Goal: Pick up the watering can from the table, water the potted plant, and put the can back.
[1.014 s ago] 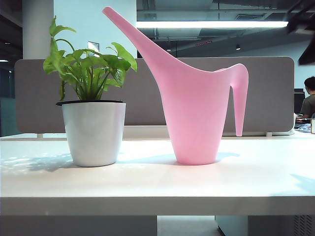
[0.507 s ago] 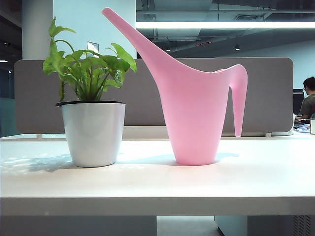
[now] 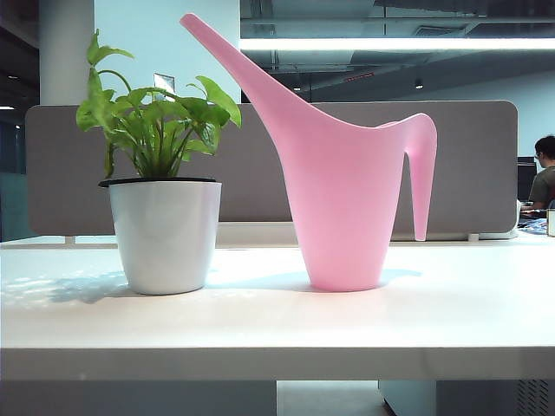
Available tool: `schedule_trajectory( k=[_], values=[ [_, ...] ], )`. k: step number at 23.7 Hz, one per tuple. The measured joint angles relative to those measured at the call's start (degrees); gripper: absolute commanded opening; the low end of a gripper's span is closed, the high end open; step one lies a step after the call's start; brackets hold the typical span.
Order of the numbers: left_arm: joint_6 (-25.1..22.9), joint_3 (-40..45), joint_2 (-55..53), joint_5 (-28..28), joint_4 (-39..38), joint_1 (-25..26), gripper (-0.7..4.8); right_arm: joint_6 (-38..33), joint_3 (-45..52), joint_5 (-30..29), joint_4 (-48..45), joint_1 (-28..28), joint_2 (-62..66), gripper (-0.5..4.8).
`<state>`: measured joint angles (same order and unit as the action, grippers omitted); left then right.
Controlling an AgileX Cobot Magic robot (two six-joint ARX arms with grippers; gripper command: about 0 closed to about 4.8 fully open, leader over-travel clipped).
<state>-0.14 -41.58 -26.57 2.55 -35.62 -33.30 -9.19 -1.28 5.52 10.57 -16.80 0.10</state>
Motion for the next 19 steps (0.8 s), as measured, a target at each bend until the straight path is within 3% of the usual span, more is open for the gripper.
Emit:
schedule_trajectory(
  k=[5,14,19],
  values=[
    [0.0,0.0,-0.02,0.0,0.0,0.0,0.03,2.56,0.81,-2.8,0.5,0.72,0.11,-0.06],
    [0.0,0.0,-0.02,0.0,0.0,0.0,0.03,4.94,0.81,-2.97,0.5,12.22,0.11,-0.05],
    [0.0,0.0,-0.02,0.0,0.0,0.0,0.03,4.94,0.81,-2.78,0.5,12.72,0.11,-0.05]
  ],
)
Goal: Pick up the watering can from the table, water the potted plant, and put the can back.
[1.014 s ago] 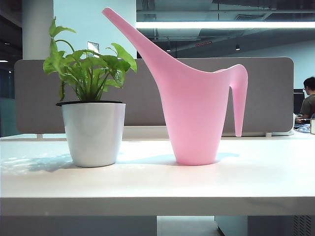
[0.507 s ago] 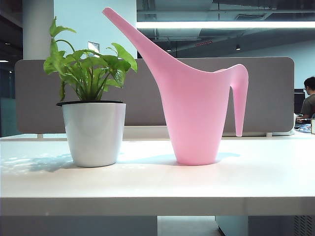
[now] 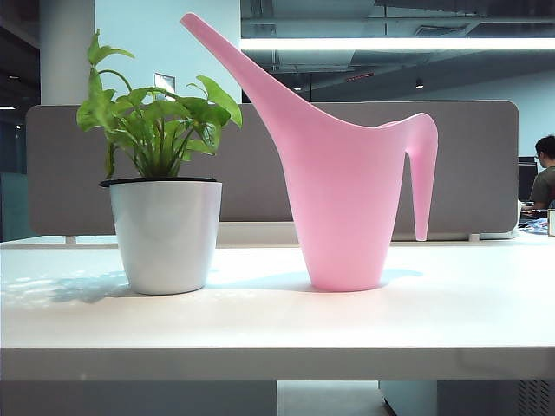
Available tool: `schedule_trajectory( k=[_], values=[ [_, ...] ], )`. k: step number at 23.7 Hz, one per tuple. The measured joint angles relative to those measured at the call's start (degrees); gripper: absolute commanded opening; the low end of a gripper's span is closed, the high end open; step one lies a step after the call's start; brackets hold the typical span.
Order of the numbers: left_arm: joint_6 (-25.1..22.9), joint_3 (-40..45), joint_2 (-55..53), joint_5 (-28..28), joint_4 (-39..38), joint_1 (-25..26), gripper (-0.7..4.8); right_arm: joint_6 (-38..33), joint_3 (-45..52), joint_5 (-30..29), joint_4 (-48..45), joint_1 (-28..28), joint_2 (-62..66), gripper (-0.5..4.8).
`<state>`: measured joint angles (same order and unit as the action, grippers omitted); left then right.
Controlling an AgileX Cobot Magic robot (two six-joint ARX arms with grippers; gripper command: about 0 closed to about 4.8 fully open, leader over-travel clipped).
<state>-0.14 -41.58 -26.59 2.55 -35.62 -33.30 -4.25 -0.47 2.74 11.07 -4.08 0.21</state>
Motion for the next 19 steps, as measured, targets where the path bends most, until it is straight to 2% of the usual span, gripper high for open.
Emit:
schedule_trajectory(
  k=[14,19],
  values=[
    [0.0,0.0,0.87,0.0,0.0,0.28,0.03,0.0,0.0,0.0,0.0,0.0,0.0,-0.05],
    [0.85,3.82,8.15,0.61,2.97,8.9,0.03,0.0,0.0,0.0,0.0,0.0,0.0,-0.05]
  ],
)
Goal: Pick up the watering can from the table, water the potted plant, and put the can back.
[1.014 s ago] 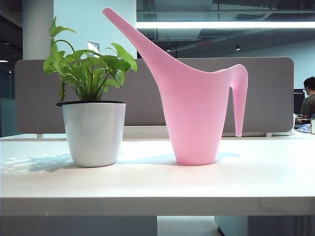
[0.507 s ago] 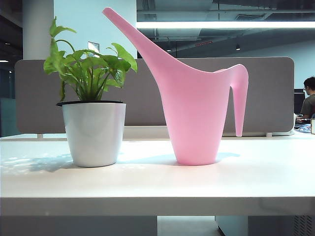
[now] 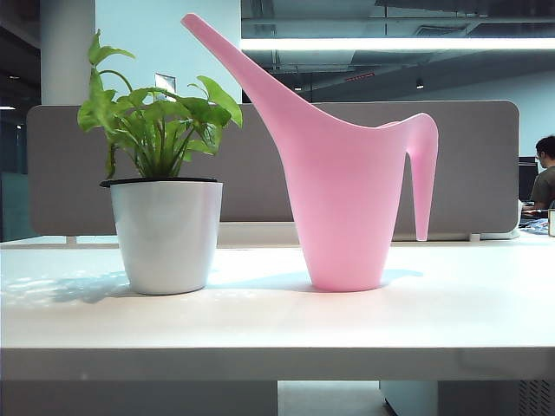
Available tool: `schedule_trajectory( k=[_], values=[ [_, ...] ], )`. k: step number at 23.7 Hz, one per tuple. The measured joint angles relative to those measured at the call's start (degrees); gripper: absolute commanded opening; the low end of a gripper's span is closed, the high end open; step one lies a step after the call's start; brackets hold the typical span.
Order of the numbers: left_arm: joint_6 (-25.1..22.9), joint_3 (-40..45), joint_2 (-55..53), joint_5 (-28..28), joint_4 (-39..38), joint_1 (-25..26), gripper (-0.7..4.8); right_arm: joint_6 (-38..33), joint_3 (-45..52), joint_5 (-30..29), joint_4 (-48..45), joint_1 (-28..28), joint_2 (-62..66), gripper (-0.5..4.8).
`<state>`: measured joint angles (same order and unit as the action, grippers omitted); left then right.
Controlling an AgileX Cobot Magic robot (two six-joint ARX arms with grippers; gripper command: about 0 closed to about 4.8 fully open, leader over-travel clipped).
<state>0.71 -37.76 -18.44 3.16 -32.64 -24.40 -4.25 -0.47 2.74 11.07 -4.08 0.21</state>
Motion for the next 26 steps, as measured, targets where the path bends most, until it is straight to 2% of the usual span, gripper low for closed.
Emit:
schedule_trajectory(
  k=[6,10,13,18,26],
  values=[
    [0.24,15.65,7.65,4.94,10.71,9.86,0.03,0.02,0.0,0.0,0.0,-0.02,0.0,-0.05],
    [0.79,23.12,10.84,5.7,19.12,14.88,0.03,0.0,0.0,0.0,0.0,-0.02,0.0,-0.05],
    [1.55,28.33,11.63,5.57,23.67,17.35,0.03,0.0,0.0,-0.02,0.0,-0.02,0.0,-0.05],
    [2.78,35.52,12.57,5.64,31.63,18.71,0.03,0.0,0.0,0.0,0.0,-0.02,0.0,-0.05],
    [2.95,37.44,18.05,4.24,23.41,20.35,0.03,0.02,0.0,-0.02,0.0,0.0,-0.02,-0.05]
  ],
)
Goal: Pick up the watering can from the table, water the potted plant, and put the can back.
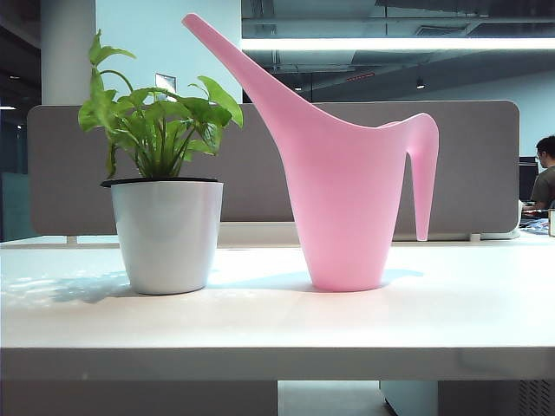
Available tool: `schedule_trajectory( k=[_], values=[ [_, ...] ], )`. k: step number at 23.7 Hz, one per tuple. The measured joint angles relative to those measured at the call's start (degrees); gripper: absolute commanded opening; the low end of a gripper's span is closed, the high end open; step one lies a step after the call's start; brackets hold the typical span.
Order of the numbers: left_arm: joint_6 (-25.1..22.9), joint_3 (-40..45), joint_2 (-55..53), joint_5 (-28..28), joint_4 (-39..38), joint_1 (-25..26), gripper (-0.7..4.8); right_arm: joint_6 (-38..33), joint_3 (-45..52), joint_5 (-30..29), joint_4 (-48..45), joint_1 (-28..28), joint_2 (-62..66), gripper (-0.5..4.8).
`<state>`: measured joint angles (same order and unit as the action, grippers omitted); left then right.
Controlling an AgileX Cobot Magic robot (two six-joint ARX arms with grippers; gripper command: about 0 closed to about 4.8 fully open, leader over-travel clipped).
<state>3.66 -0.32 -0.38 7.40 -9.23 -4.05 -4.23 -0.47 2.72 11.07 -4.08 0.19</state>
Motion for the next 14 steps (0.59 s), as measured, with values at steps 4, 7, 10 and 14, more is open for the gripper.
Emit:
schedule_trajectory(
  k=[4,7,10,14],
  values=[
    [-0.02,-0.04,0.02,-0.09,-0.24,1.92,0.03,-0.02,0.0,0.02,0.0,-0.02,-0.07,-0.05],
    [0.0,-0.04,0.02,-0.26,-0.26,3.23,0.03,-0.02,0.0,0.02,0.0,0.0,-0.07,-0.05],
    [0.0,-0.04,0.02,-0.24,-0.26,3.28,0.03,-0.02,0.0,0.02,0.0,0.0,-0.07,-0.05],
    [0.0,-0.04,0.02,-0.22,-0.26,3.58,0.03,-0.02,0.0,0.02,0.0,0.0,-0.07,-0.05]
  ],
)
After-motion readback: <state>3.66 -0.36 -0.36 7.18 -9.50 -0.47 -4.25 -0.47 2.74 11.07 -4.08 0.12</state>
